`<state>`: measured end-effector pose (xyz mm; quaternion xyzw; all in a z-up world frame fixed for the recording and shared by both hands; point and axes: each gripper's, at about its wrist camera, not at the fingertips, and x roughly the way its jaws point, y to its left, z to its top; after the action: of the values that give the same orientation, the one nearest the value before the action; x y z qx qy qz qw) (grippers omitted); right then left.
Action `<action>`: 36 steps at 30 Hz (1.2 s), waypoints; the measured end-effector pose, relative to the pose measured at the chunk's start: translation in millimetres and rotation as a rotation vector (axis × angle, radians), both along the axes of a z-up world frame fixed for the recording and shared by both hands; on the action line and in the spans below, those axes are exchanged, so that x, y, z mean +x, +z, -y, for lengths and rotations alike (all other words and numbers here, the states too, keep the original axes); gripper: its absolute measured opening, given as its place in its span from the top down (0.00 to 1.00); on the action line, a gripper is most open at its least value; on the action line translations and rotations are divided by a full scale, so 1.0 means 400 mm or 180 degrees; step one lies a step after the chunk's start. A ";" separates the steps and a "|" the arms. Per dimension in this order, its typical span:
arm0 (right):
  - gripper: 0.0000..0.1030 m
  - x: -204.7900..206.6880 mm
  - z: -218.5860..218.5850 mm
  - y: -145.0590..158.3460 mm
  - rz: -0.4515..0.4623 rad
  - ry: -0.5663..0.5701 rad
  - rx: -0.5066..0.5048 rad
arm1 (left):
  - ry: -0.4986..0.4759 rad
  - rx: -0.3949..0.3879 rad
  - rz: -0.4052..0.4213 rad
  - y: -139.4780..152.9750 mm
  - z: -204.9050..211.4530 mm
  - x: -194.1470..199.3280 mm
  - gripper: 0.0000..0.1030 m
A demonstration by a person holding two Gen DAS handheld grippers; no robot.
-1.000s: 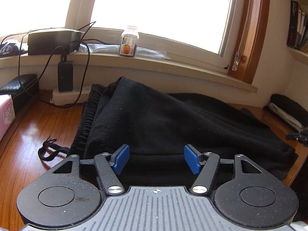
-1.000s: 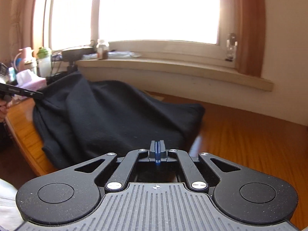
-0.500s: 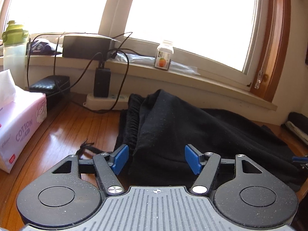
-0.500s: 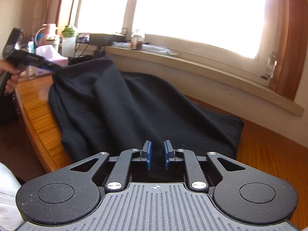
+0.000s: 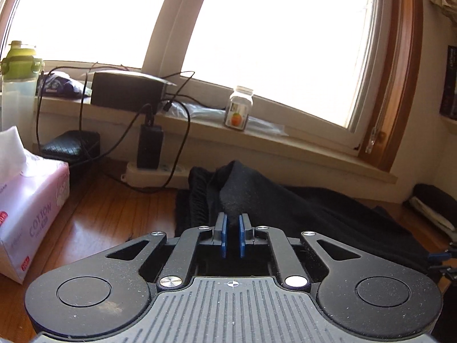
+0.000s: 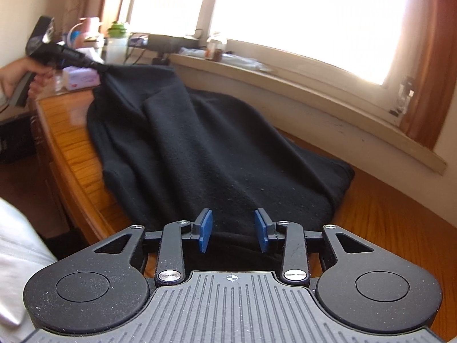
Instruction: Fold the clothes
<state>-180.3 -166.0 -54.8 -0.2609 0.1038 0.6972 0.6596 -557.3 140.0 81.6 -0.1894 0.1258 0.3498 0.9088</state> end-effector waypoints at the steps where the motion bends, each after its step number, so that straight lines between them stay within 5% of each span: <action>1: 0.66 0.001 -0.001 0.000 0.0009 0.0035 -0.0005 | 0.0003 0.0001 -0.0001 0.001 -0.001 -0.005 0.91; 17: 0.65 0.032 0.014 0.020 -0.0133 0.0137 0.0067 | -0.0025 -0.0153 -0.0187 -0.055 0.012 -0.091 0.93; 21: 0.65 0.053 0.032 0.015 -0.0298 0.0099 0.0097 | 0.0163 -0.0141 -0.0371 -0.054 0.023 -0.097 0.83; 24: 0.65 0.049 0.041 0.009 -0.0229 0.0112 0.0078 | 0.0244 -0.0084 -0.0230 -0.019 0.027 -0.093 0.68; 26: 0.65 0.044 0.045 0.006 -0.0133 0.0097 0.0046 | 0.0109 -0.0063 -0.0158 -0.001 0.035 -0.058 0.56; 34: 0.69 0.036 0.051 0.005 0.0172 0.0119 -0.0093 | -0.0472 0.0063 -0.0202 0.008 0.061 0.210 0.53; 35: 0.93 0.044 0.056 0.009 0.0145 0.0093 -0.0095 | -0.0539 0.0070 -0.0212 0.005 0.060 0.245 0.53; 36: 0.95 0.051 0.062 0.013 0.0119 0.0068 -0.0097 | -0.0603 0.0076 -0.0226 0.002 0.057 0.279 0.53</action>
<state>-160.0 -190.8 -49.6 -0.2850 0.0993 0.6975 0.6499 -445.6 117.0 82.2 -0.1533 0.1711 0.2703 0.9350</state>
